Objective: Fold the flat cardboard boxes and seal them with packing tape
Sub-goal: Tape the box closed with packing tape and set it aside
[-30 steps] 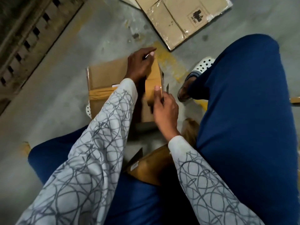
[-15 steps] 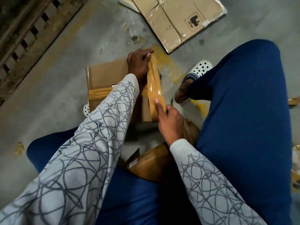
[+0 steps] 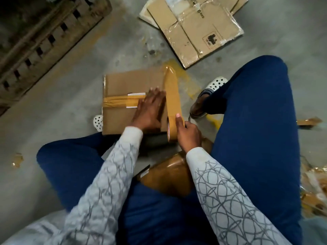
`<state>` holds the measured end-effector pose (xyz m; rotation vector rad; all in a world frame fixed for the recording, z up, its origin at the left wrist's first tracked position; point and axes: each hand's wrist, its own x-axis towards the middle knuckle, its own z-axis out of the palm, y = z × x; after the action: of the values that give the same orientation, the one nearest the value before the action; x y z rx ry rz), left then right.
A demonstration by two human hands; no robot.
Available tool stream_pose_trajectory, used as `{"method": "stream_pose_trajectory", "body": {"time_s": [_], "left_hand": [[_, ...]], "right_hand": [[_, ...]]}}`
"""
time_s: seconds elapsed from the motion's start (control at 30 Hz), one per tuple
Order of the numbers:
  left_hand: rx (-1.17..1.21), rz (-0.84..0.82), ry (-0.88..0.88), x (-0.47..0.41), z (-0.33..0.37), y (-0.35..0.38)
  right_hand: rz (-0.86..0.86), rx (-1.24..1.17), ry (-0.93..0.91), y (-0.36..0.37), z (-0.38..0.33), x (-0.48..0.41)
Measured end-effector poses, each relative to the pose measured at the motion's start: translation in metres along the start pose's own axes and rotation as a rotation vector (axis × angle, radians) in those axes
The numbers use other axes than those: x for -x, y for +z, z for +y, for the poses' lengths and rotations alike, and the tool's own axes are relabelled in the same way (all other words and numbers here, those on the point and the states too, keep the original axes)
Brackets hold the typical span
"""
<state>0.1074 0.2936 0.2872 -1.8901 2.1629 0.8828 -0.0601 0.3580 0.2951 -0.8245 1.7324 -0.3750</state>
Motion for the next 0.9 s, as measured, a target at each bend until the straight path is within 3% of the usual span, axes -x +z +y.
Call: {"method": "stream_pose_trajectory", "body": {"time_s": [0.07, 0.23, 0.37, 0.67, 0.9], "left_hand": [[-0.147, -0.050, -0.074, 0.038, 0.000, 0.028], [-0.148, 0.244, -0.081, 0.029, -0.001, 0.039], [-0.128, 0.335, -0.085, 0.025, -0.007, 0.052], [-0.160, 0.339, -0.111, 0.004, 0.005, 0.059], [-0.028, 0.416, -0.187, -0.010, 0.013, 0.053]], "right_hand": [[0.003, -0.003, -0.006, 0.004, -0.001, 0.002], [0.038, -0.018, -0.053, 0.004, -0.008, 0.012], [0.096, -0.058, -0.108, -0.010, -0.020, 0.001], [0.135, -0.010, -0.144, -0.017, -0.015, -0.007], [0.185, 0.130, -0.087, -0.011, 0.002, -0.015]]}}
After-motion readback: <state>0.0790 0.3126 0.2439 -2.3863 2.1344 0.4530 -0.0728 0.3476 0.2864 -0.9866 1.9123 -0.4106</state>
